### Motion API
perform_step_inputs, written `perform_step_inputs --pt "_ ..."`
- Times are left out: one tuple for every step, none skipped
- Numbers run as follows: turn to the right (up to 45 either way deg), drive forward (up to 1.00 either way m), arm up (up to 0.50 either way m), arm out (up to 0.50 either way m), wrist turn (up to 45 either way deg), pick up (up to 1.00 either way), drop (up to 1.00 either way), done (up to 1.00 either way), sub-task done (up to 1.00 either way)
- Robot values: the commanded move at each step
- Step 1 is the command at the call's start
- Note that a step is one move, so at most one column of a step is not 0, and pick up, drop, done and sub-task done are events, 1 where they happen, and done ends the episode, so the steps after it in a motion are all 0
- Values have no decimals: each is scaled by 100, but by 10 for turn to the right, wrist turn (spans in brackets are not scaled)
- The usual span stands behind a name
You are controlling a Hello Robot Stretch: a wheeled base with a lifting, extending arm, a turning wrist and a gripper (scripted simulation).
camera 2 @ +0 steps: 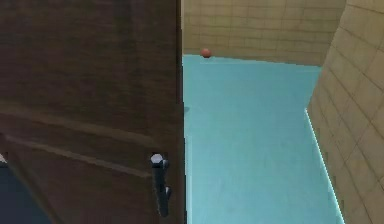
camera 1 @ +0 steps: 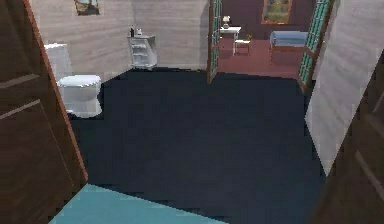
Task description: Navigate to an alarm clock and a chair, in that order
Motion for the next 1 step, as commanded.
perform_step_inputs --pt "0 40 0 0 0 0 0 0 0"
